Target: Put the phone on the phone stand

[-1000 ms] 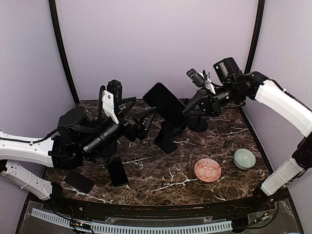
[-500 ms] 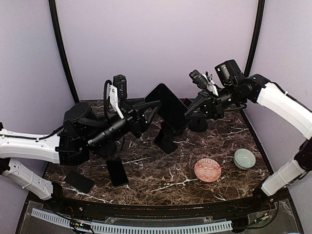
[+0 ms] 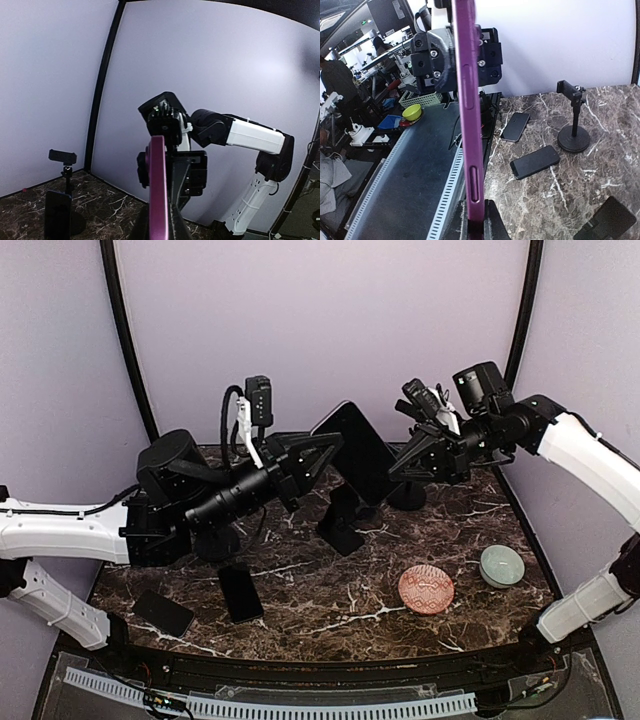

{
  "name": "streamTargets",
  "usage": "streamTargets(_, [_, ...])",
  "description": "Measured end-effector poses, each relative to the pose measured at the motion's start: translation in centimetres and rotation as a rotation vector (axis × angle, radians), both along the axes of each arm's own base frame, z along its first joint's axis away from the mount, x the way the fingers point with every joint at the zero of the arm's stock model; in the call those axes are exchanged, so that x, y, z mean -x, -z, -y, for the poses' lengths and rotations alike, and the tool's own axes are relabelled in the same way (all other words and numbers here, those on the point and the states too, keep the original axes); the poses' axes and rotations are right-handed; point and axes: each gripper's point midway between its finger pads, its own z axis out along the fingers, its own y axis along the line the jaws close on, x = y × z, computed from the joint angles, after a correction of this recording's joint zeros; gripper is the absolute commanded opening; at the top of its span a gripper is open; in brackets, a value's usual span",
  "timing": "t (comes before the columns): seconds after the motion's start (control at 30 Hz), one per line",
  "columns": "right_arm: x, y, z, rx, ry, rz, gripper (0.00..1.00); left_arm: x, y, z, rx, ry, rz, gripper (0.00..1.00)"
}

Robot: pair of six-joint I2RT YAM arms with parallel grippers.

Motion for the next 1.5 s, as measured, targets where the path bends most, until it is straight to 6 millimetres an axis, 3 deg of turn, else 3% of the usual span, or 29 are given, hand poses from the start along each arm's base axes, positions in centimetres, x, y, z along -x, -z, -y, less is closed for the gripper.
streamTargets(0.03, [-0.1,-0.1,0.0,-0.010,-0.002,0.011,0.00,0.3,-0.4,0.2,0.010,0.021,0.000,0.00])
streamTargets(0.13, [0.1,-0.7,0.1,-0.037,-0.017,0.031,0.35,0.7,-1.2,0.3,0.023,0.049,0.009,0.00])
streamTargets(0.2, [0.0,-0.6,0.1,-0.025,-0.003,0.020,0.43,0.8,-1.0,0.5,0.009,0.054,0.014,0.00])
streamTargets(0.27, [-0.5,-0.6,0.1,-0.013,0.012,0.018,0.46,0.7,0.1,0.8,-0.037,0.052,0.009,0.00])
streamTargets(0.37, [-2.4,-1.7,1.0,-0.014,0.074,0.035,0.48,0.4,1.9,1.1,-0.110,0.043,-0.007,0.00])
streamTargets(0.53, [-9.8,-2.8,4.6,0.029,0.379,0.085,0.43,-0.2,3.8,0.1,-0.206,-0.013,-0.051,0.00])
streamTargets(0.7, [-17.6,-0.5,7.2,0.163,0.734,0.129,0.40,-0.5,4.9,-1.1,-0.275,-0.053,-0.079,0.00])
streamTargets(0.9, [-23.6,3.2,9.7,0.313,0.998,0.138,0.42,-0.5,5.8,-1.5,-0.324,-0.064,-0.079,0.00])
streamTargets(1.13, [-27.1,5.3,10.6,0.379,1.100,0.096,0.43,-0.6,7.1,-1.1,-0.382,-0.060,-0.079,0.00])
streamTargets(1.5, [-28.4,6.2,12.4,0.349,1.118,-0.017,0.42,-0.4,8.1,-0.6,-0.414,-0.041,-0.085,0.00])
